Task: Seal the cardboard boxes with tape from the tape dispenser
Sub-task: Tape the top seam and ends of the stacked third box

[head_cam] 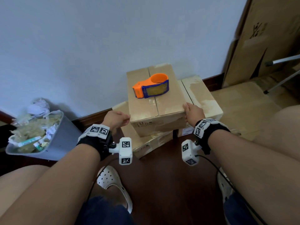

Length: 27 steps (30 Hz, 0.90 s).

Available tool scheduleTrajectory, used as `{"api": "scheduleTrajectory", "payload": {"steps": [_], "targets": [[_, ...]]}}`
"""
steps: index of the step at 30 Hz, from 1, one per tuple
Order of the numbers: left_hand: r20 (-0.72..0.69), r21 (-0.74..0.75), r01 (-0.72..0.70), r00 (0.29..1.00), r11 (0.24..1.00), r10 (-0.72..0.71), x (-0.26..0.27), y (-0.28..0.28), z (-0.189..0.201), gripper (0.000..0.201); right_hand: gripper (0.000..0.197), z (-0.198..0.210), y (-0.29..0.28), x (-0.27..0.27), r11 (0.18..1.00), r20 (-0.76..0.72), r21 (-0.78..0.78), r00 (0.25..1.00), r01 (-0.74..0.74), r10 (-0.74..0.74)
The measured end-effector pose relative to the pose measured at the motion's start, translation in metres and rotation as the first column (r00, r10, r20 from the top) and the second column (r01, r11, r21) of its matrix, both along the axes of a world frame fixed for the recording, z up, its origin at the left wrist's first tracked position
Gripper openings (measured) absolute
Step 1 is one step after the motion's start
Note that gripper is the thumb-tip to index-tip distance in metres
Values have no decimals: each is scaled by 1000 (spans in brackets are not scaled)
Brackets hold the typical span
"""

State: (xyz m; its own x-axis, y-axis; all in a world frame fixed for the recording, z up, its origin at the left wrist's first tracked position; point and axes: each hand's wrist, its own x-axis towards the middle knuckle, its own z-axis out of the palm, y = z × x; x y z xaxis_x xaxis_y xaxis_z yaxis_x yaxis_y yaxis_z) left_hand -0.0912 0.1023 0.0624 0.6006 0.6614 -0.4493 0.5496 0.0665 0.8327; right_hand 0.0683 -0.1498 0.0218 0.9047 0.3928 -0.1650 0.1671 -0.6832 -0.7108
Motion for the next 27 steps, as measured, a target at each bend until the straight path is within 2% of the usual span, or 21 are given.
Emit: {"api": "scheduleTrajectory", "payload": {"steps": [5, 10, 12, 14, 17, 18, 20, 21, 22, 24, 27], "targets": [[-70, 161, -25, 997, 987, 36, 5, 0, -11, 10, 42, 0, 0, 0, 1000, -6, -4, 1000, -8, 8], [-39, 171, 24, 999, 985, -18, -1, 3, -6, 11, 43, 6, 5, -8, 1000, -76, -18, 997, 6, -8], [-82, 303, 71, 995, 950, -48, -1, 3, -3, 11, 44, 9, 6, -10, 1000, -98, -8, 995, 6, -7], [-206, 510, 237, 967, 827, -150, 4, -3, 1, 9, 46, 13, 3, -15, 1000, -108, 9, 994, 17, -16], [-300, 662, 464, 884, 589, -359, 16, -21, 11, 25, 46, 15, -6, -25, 1000, -84, 15, 996, 18, -17], [-316, 708, 518, 840, 480, -441, 22, -27, 15, 28, 46, 16, -8, -29, 1000, -65, 5, 998, 7, -7], [-386, 744, 619, 706, 252, -593, 36, -43, 20, 33, 46, 17, -11, -31, 1000, -21, -6, 1000, -2, 2], [-431, 726, 666, 637, 174, -639, 42, -52, 23, 38, 46, 17, -12, -30, 1000, -12, 1, 1000, 8, -8], [-477, 697, 707, 581, 119, -660, 47, -62, 25, 44, 45, 18, -13, -28, 999, -25, 21, 999, 30, -29], [-549, 659, 752, 513, 37, -660, 55, -77, 25, 51, 41, 24, -14, -26, 995, -64, 75, 996, 65, -60], [-639, 596, 803, 455, -25, -621, 59, -88, 21, 50, 38, 33, -3, -27, 992, -145, 117, 989, 40, -22]]}}
